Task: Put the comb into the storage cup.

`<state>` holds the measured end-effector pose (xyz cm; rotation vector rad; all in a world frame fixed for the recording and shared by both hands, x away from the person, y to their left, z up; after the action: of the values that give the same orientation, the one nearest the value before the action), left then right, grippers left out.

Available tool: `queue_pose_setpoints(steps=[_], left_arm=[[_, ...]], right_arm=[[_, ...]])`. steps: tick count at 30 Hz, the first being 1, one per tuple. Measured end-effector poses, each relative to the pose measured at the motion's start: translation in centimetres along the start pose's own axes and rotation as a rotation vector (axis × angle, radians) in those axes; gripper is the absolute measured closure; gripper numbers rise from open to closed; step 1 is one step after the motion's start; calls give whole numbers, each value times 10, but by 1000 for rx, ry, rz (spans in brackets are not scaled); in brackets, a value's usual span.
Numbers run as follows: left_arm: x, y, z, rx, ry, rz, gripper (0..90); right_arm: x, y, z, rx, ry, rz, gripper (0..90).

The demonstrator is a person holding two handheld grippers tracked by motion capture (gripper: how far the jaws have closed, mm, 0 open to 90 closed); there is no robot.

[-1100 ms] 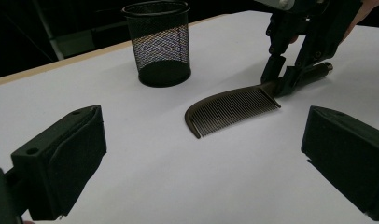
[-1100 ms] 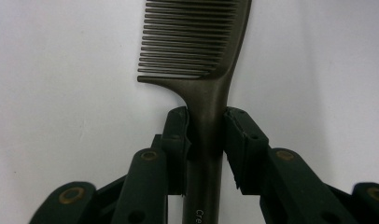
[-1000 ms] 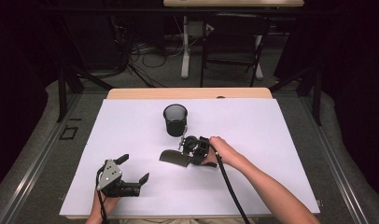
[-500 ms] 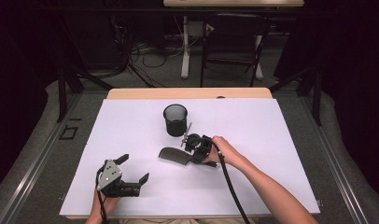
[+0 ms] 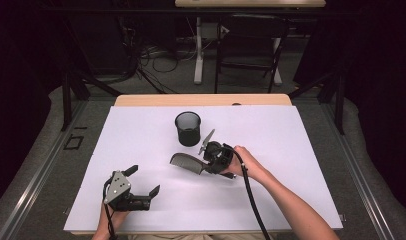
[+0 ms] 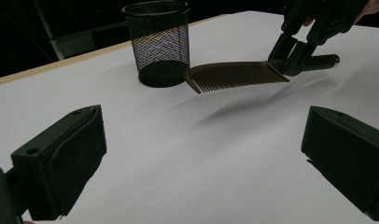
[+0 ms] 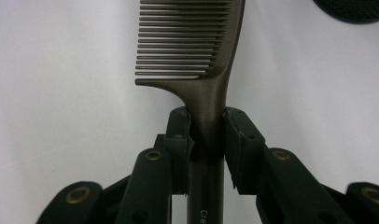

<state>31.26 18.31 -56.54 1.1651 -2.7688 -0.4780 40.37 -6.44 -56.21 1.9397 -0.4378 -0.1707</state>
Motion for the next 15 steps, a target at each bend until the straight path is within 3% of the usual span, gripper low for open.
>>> queue_pose_setpoints(steps=[15], left_arm=[[0,0,0,-1,5,0,0]], right_arm=[[0,11,10,122,-53,6,727]])
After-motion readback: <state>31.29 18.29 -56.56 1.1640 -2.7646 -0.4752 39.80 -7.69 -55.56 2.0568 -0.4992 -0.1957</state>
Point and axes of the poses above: each handheld gripper's, and its own axes: y roughly backward along the jaws, z roughly out of its underside, x roughly to its right, the point moved 6 cm from there along -y, roughly forward along the jaws, and after that the axes turned 3 degrees about z, right-handed, at the moved point
